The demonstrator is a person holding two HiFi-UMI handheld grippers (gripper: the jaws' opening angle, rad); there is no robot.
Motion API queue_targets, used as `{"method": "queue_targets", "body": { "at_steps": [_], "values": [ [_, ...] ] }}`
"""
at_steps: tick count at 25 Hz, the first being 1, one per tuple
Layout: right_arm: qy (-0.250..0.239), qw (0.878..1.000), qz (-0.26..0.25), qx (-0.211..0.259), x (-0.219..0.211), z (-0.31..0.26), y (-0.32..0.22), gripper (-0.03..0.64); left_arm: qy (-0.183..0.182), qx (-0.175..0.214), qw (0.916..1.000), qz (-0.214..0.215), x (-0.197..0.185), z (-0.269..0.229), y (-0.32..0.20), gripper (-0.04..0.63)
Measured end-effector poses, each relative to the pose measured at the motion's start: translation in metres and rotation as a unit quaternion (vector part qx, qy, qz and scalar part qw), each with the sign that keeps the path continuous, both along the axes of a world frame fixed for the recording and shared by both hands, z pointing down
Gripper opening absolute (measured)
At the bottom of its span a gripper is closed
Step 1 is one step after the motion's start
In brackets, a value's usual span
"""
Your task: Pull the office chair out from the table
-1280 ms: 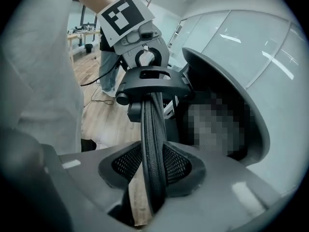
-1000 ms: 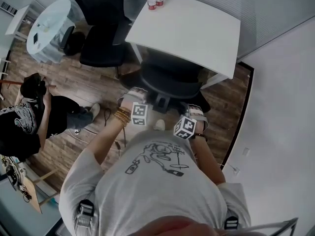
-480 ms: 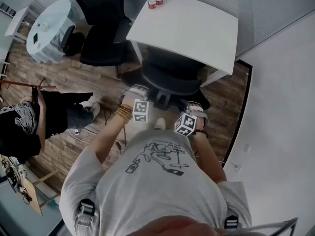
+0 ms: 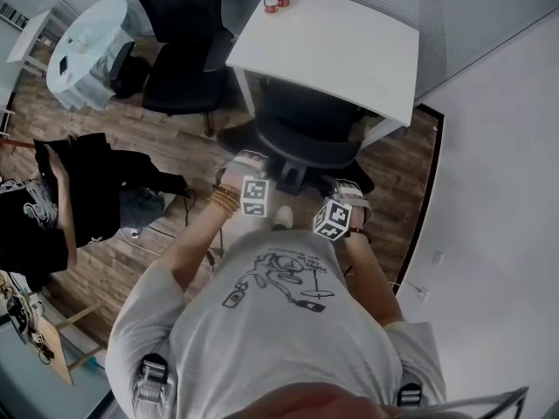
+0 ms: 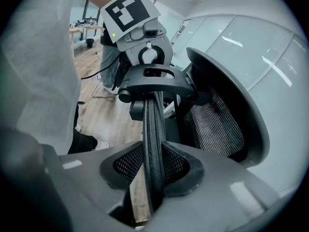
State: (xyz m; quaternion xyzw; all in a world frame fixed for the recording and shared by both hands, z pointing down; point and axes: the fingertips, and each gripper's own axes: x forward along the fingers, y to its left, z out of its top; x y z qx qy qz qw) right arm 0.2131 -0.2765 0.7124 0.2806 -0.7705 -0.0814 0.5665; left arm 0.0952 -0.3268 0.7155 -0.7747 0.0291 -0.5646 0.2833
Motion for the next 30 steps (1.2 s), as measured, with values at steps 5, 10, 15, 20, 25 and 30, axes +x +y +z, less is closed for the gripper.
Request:
{"method": "queue_targets", "body": {
  "at_steps": [5, 10, 15, 20, 25, 30],
  "values": [
    [0.001, 1.000, -0.002, 0.006, -0.002, 0.000, 0.014, 0.115, -0.004, -0.001, 1.0000, -0.002, -0.003, 0.001, 0.013, 0.115],
    [0.006, 1.000, -0.001, 0.013, -0.003, 0.002, 0.024, 0.114, -0.005, 0.001, 1.0000, -0.004, -0.004, 0.002, 0.024, 0.114],
    [0.010, 1.000, -0.009, 0.016, -0.001, 0.001, 0.032, 0.114, -0.005, -0.004, 1.0000, -0.005, -0.003, 0.002, 0.035, 0.110],
    [0.010, 1.000, -0.012, 0.014, -0.009, 0.002, 0.048, 0.112, -0.006, -0.001, 1.0000, -0.004, -0.012, 0.001, 0.051, 0.110],
    [0.008, 1.000, -0.009, 0.019, -0.027, 0.003, 0.066, 0.112, -0.005, 0.002, 1.0000, -0.001, -0.029, 0.003, 0.066, 0.114],
    [0.006, 1.000, -0.002, 0.018, -0.043, 0.001, 0.087, 0.110, -0.003, 0.002, 1.0000, 0.004, -0.044, 0.001, 0.085, 0.114]
  ]
}}
